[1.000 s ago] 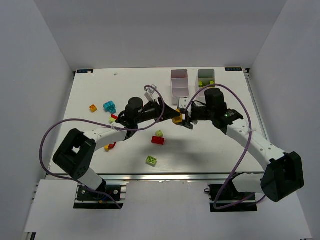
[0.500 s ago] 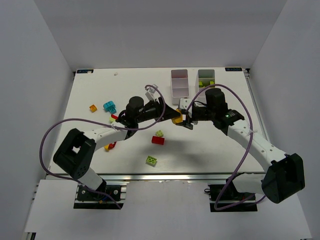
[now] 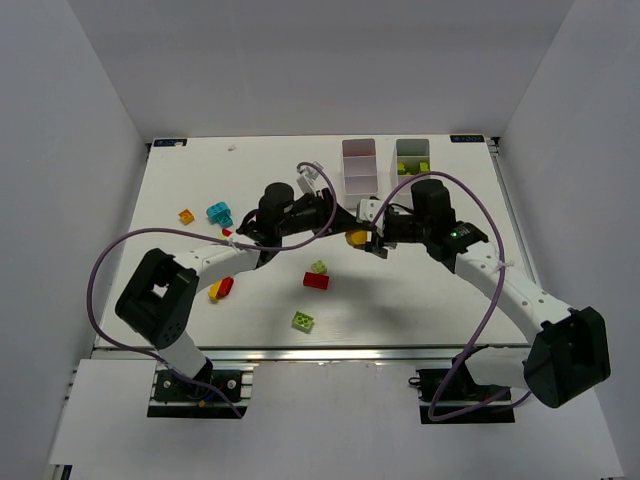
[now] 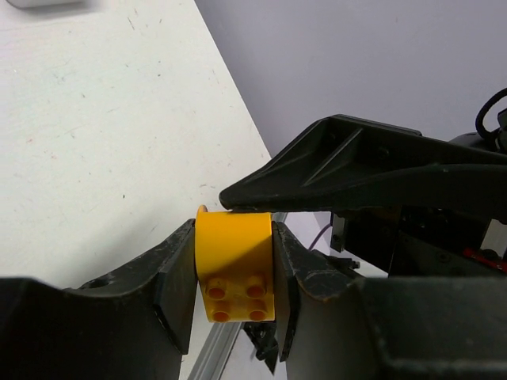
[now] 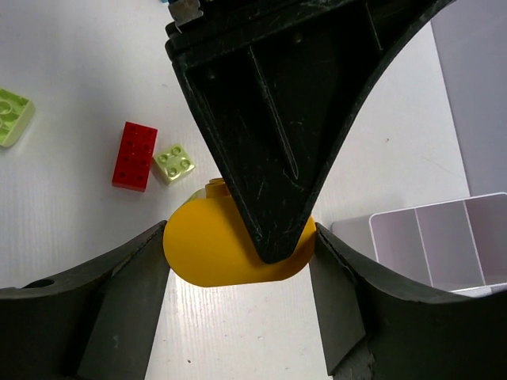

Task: Sort the legos into containers by color

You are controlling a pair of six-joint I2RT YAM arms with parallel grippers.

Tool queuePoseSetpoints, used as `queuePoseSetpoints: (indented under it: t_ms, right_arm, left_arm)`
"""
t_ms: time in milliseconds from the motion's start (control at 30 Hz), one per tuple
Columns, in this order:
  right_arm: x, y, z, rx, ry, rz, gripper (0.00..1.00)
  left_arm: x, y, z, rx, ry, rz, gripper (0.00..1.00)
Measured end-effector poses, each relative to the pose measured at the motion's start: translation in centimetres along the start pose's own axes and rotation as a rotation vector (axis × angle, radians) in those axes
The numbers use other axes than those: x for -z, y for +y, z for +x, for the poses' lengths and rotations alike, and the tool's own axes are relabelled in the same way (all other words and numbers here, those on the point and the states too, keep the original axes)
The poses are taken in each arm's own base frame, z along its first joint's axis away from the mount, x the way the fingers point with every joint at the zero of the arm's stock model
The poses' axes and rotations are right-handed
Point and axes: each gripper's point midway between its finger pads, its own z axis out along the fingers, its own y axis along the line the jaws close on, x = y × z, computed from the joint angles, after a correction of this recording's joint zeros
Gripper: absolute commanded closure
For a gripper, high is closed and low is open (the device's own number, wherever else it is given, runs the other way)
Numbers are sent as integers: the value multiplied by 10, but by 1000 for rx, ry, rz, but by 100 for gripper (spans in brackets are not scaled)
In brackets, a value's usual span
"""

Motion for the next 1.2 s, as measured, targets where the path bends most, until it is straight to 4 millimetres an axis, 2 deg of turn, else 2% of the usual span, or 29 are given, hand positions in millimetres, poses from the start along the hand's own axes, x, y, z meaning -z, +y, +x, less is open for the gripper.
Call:
queuePoseSetpoints:
  t_ms: [33, 67, 200, 300, 467, 500, 567, 600, 633, 700, 833, 967, 1100, 1200]
  right_arm:
    - [0, -1, 0, 1, 0, 6, 28]
    - [0, -3, -1, 2, -1, 13, 11]
    - [2, -8, 0, -25, 5, 48, 11]
    - [12, -16, 7, -67, 21, 97, 11]
    - [46, -38, 31, -128, 56, 222, 12]
    - [53, -40, 35, -140, 61, 240, 15]
    - [65, -44, 42, -155, 65, 267, 37]
    - [71, -46, 45, -168, 67, 277, 50]
    - [76, -48, 47, -170, 68, 285, 75]
    - [83, -49, 52, -181, 71, 290, 100]
    - [87, -43, 59, -223, 79, 275, 100]
    - [88, -43, 60, -227, 76, 275, 100]
    - [88, -43, 59, -234, 71, 273, 100]
    - [88, -42, 59, -240, 69, 274, 100]
  left_arm:
    - [0, -1, -1, -8, 2, 1, 91]
    - [0, -1, -3, -15, 3, -1, 92]
    - [0, 1, -12, -92, 7, -9, 96]
    - [4, 9, -23, -168, 11, -36, 98]
    - [5, 24, -70, -356, -35, -85, 100]
    - [2, 27, -84, -405, -44, -93, 100]
    - [-10, 35, -112, -504, -62, -113, 100]
    - [-18, 39, -126, -558, -67, -119, 100]
    - [-27, 44, -138, -604, -76, -124, 100]
    - [-40, 58, -150, -669, -83, -133, 100]
    - [-60, 99, -148, -758, -69, -152, 100]
    - [-82, 126, -150, -859, -75, -142, 100]
    - [-95, 129, -163, -969, -125, -112, 100]
    - [-101, 119, -178, -1028, -174, -88, 100]
